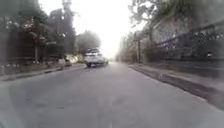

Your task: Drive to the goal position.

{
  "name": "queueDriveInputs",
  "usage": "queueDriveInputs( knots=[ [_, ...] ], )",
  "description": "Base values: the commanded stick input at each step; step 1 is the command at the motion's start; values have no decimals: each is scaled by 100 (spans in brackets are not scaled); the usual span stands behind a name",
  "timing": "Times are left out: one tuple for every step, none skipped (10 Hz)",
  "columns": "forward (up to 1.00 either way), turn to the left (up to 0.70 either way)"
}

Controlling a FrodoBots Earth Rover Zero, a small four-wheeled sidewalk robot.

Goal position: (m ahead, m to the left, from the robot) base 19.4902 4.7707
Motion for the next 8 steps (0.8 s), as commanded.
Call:
queueDriveInputs(
  knots=[
    [100,-2],
    [100,-18],
    [100,-14],
    [100,2],
    [100,2],
    [100,-34],
    [100,-38],
    [100,-2]
  ],
)
